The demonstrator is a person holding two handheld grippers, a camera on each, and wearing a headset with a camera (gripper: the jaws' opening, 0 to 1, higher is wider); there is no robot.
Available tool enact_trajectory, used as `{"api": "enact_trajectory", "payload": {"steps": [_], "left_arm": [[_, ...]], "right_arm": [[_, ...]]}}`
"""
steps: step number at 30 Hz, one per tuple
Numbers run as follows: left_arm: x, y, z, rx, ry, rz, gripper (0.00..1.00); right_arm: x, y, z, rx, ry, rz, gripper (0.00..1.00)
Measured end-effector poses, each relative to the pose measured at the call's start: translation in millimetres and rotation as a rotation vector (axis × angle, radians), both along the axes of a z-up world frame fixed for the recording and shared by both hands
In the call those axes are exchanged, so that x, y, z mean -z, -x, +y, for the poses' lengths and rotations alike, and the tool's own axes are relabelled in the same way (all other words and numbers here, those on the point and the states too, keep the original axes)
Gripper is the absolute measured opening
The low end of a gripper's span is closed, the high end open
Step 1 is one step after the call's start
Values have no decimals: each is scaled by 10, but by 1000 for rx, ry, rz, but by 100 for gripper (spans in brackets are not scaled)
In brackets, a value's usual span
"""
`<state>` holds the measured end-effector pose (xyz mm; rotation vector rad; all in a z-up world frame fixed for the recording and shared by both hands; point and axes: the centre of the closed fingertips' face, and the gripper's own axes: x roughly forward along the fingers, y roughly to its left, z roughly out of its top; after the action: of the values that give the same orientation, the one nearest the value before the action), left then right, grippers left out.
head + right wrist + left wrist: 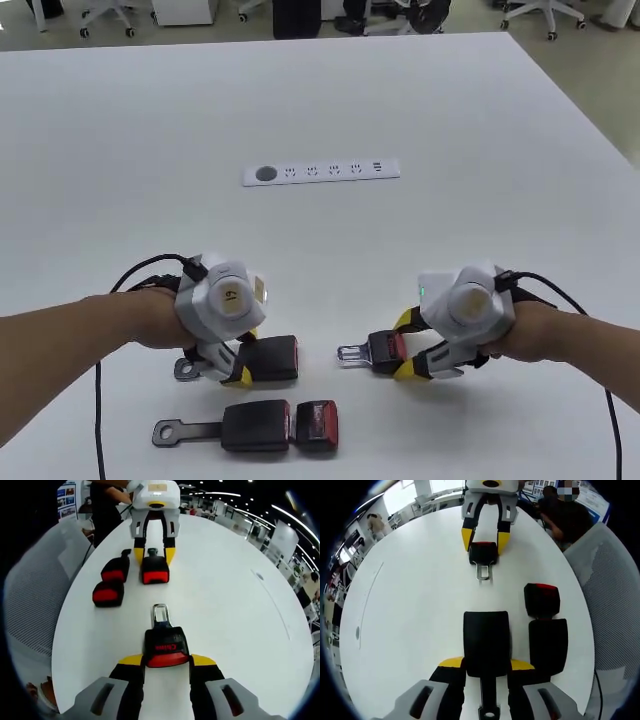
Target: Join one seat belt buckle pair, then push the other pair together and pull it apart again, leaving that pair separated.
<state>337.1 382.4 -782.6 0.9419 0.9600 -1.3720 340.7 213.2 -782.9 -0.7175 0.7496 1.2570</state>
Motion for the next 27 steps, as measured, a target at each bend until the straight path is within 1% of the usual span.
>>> {"api": "enact_trajectory", "payload": {"steps": [5, 7, 10, 14, 16, 20, 23, 25, 27], "left_arm": [[-1, 2, -3, -3, 3, 0, 33], [8, -7, 0, -7, 5, 0, 34], [1, -9, 4, -17, 1, -4, 36], [4, 8, 52, -13, -10, -7, 37], [-9, 45, 85, -9, -14, -7, 37], [-51, 36, 136, -49, 9, -9, 38], [-42, 18, 193, -69, 16, -12, 38], [-66, 33, 223, -81, 18, -15, 39], [-64, 17, 275, -99, 26, -14, 40]], "right_arm": [[-5, 5, 2, -6, 3, -4, 32], [-10, 8, 2, -17, 8, -13, 32], [-13, -6, -23, -15, 15, -20, 33], [-16, 9, -68, -20, 28, -26, 35], [-19, 28, -91, -22, 33, -27, 36], [-54, 73, -142, -20, 36, -30, 38], [-96, 100, -181, -15, 36, -33, 39], [-97, 122, -202, -14, 37, -33, 40], [-103, 129, -221, -7, 33, -32, 42]]}}
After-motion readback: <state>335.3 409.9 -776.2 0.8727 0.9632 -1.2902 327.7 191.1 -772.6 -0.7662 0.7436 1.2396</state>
